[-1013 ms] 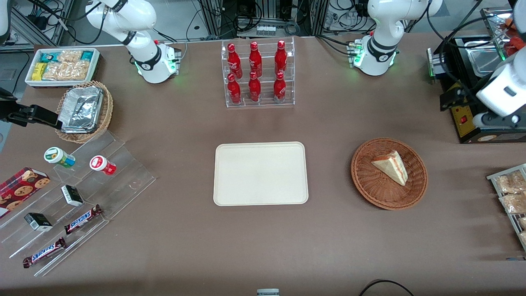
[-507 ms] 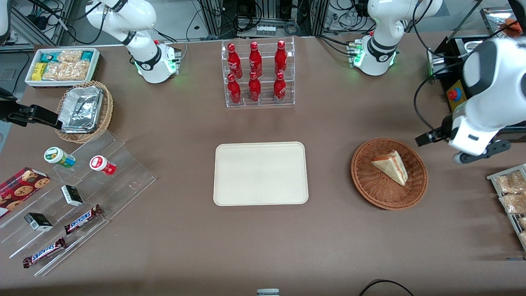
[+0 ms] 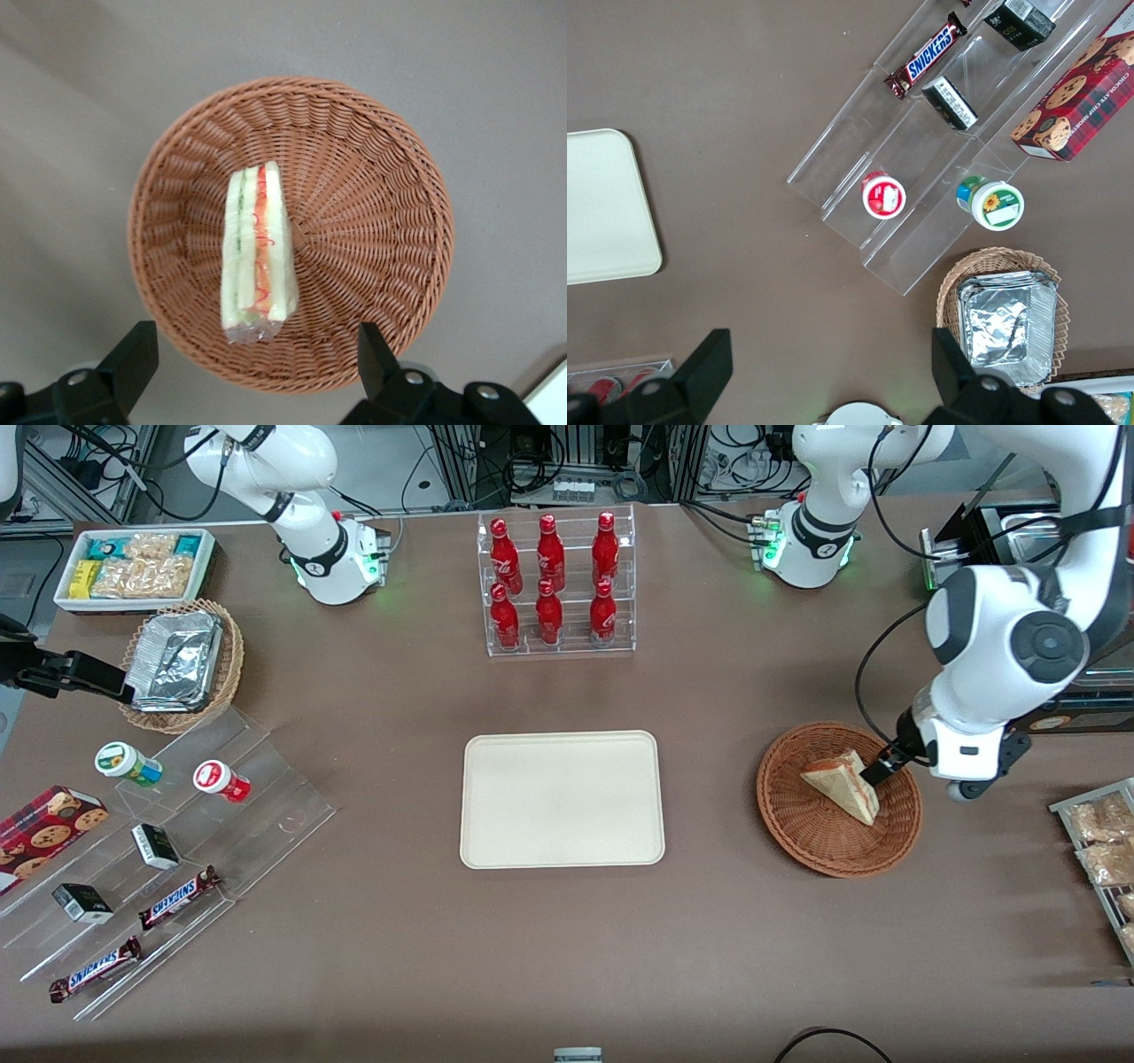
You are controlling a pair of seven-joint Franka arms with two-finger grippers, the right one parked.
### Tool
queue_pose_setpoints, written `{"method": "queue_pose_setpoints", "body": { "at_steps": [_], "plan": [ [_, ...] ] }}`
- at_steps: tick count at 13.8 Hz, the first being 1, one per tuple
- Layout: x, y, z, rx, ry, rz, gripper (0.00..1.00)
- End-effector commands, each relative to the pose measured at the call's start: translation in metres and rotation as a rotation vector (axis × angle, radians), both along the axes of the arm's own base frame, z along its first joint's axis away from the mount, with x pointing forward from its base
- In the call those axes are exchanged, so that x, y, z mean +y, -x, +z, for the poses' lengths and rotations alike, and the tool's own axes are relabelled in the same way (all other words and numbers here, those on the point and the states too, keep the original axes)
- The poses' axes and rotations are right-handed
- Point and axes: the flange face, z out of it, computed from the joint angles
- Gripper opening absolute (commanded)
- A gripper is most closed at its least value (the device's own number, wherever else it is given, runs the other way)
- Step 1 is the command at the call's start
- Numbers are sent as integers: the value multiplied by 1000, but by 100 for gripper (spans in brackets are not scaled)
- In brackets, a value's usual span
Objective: Place sandwich from basket to tray
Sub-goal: 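Lower the left gripper onto the sandwich and close on it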
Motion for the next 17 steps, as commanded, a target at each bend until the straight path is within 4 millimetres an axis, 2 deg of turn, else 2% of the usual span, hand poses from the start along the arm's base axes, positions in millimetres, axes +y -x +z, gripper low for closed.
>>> {"method": "queue_pose_setpoints", "body": {
  "at_steps": [1,4,12,17],
  "plan": [
    [-8,5,-27,-38,16,37,99],
    [-8,7,-51,-35,10,27,99],
    [-6,10,-93,2,5,24,99],
    [-6,13,-110,4,8,25,99]
  ]
}}
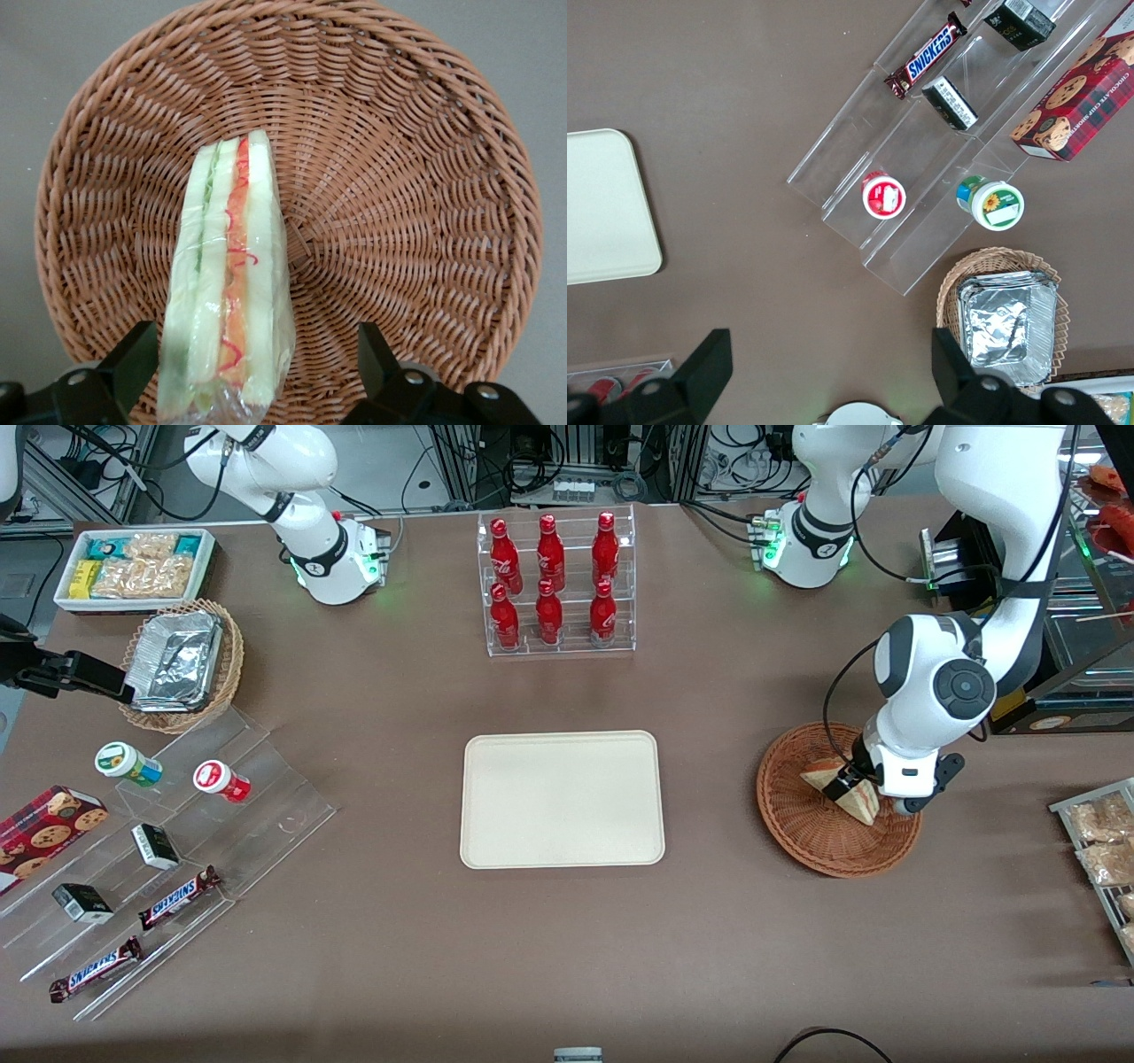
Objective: Place sandwich from basket to tray
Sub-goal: 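Lower the left gripper onto the sandwich and close on it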
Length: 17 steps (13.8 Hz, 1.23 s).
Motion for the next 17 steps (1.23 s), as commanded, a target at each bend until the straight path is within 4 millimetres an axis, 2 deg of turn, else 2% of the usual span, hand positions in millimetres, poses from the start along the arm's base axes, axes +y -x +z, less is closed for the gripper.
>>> {"method": "queue_pose_setpoints", "body": {
  "at_steps": [1,4,5,6,7,8,11,13,15,17],
  "plan": [
    [1,5,-7,-8,-4,9,99],
    [2,5,-7,-8,-5,11,98],
    [2,5,-8,-9,-4,11,82],
    [3,4,-8,-11,-4,12,54],
    [2,5,-11,-6,-4,11,30],
    [3,5,-11,-5,-5,12,17],
    [3,5,-13,0,-6,6,15],
    [3,4,-7,-5,-6,2,15],
    [2,3,11,-8,-8,-12,15],
    [3,1,43,28,-16,-44,15]
  ]
}}
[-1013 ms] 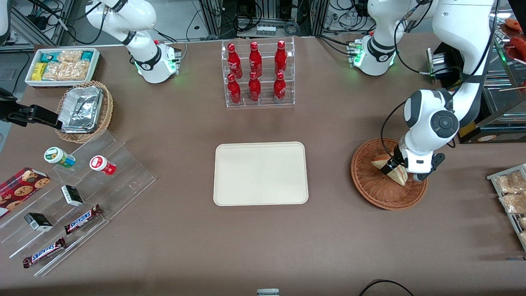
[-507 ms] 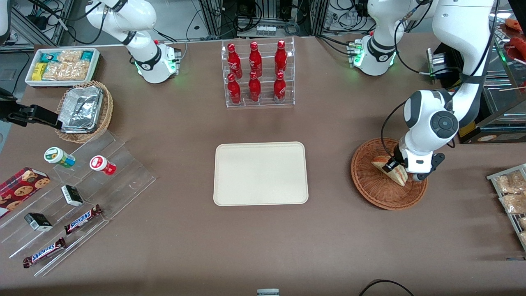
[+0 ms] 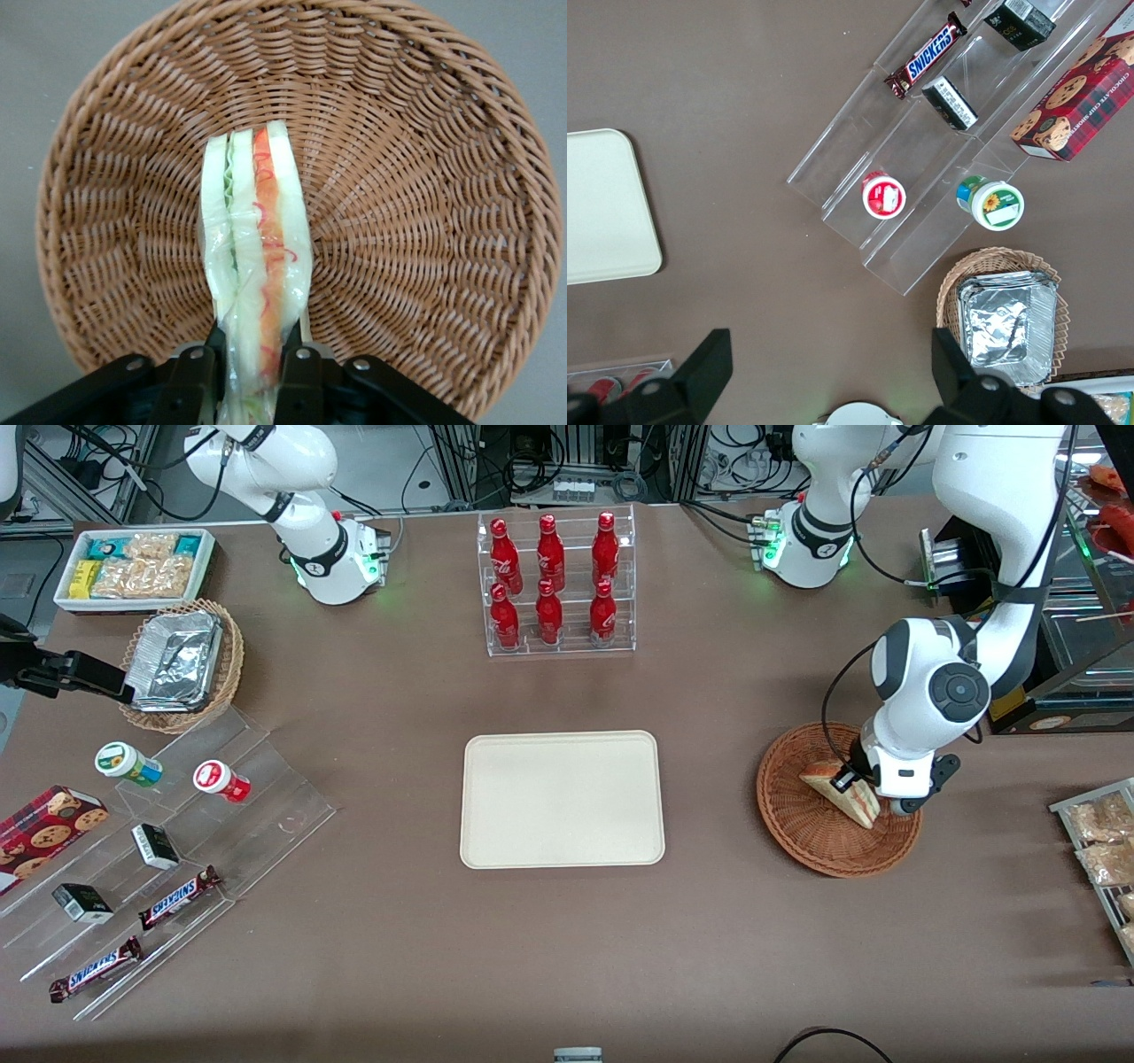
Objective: Place sandwich from basket to tray
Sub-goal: 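Lower the left gripper onto the sandwich and close on it, then lift the sandwich and carry it over the white tray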
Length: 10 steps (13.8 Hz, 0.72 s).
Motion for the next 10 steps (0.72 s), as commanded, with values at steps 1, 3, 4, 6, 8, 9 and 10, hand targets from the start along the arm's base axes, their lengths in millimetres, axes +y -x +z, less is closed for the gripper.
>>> {"method": "queue_pose_setpoints", "body": {
  "at_steps": [1,3,4,6,8,9,10],
  "plan": [
    [-2,-1,57,28,-15,-53,15],
    [-34,-1,90,37,-16,-114,15],
    [-51,1,103,38,-17,-131,15],
    [-98,7,125,52,-16,-210,15],
    [-152,15,135,66,-8,-307,15],
    [-178,20,135,65,1,-352,15],
    [-204,26,131,65,12,-401,15]
  ]
}}
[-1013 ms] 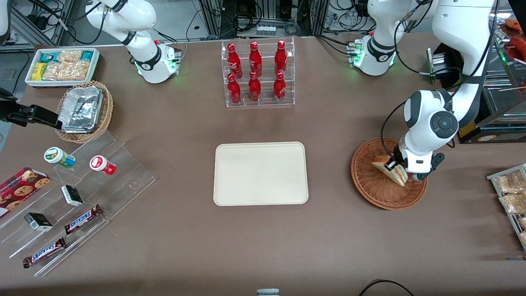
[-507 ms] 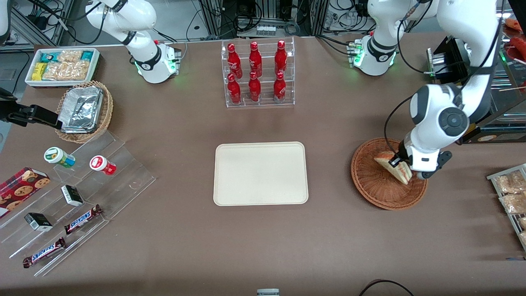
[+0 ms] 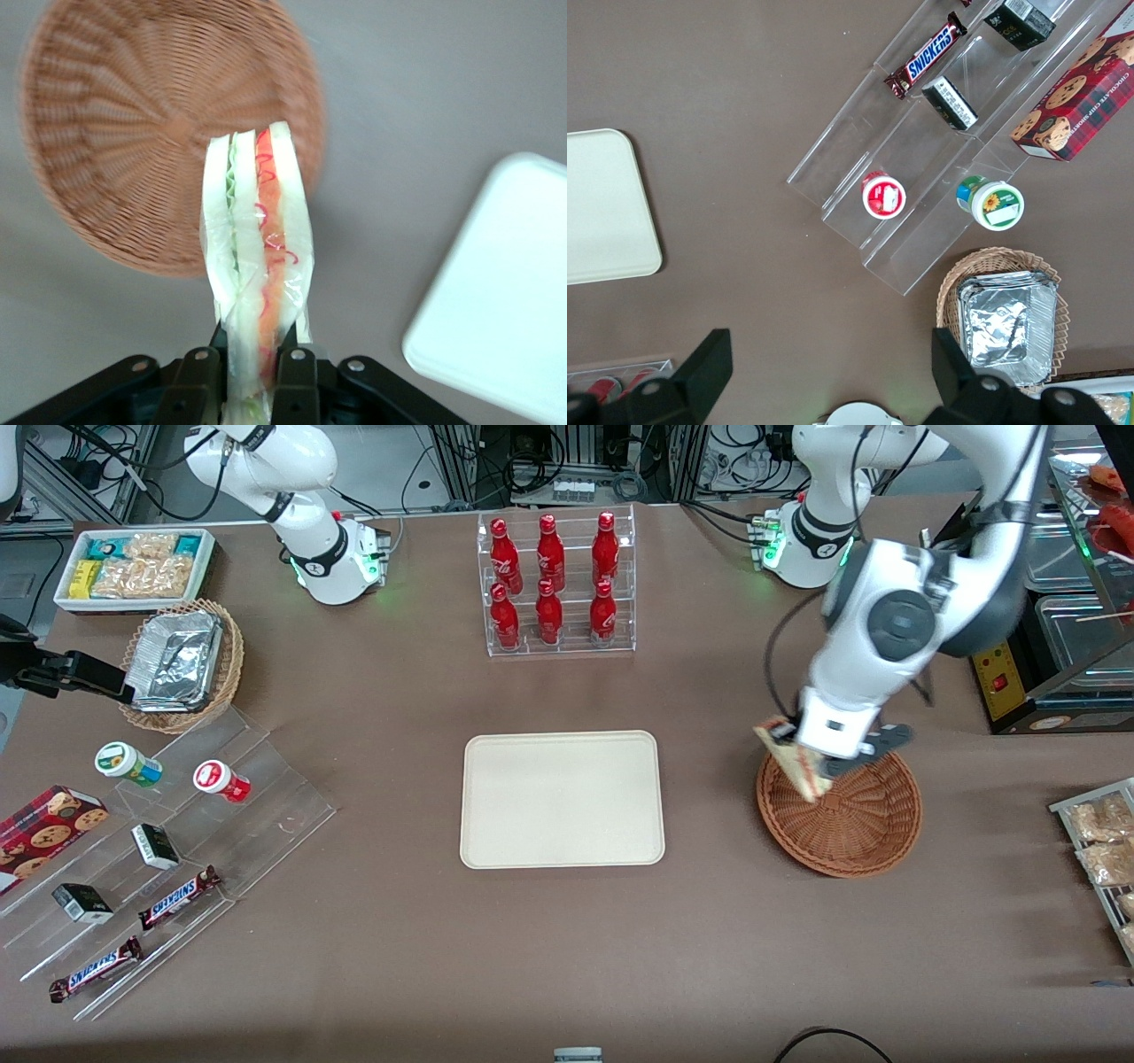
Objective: Place sandwich from basket to tray
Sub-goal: 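Lift the sandwich and carry it over the white tray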
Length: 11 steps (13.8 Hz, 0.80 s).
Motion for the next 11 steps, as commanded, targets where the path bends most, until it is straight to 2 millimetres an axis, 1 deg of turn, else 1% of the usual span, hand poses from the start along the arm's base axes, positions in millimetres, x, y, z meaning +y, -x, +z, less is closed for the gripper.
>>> {"method": "queue_pose_setpoints", "body": {
  "at_steps": [1,3,5,6,8,9,10,11],
  "plan": [
    [-64,8,-7,25,20,-106,15],
    [-116,20,-11,28,40,-183,15],
    [-165,28,-23,30,44,-222,15],
    [-185,33,-28,16,27,-249,15],
    [-217,34,-49,6,18,-296,16],
    [-240,43,-58,5,25,-310,16],
    [-256,49,-68,-10,16,-323,16],
    [-262,48,-82,-32,1,-344,16]
  ]
}}
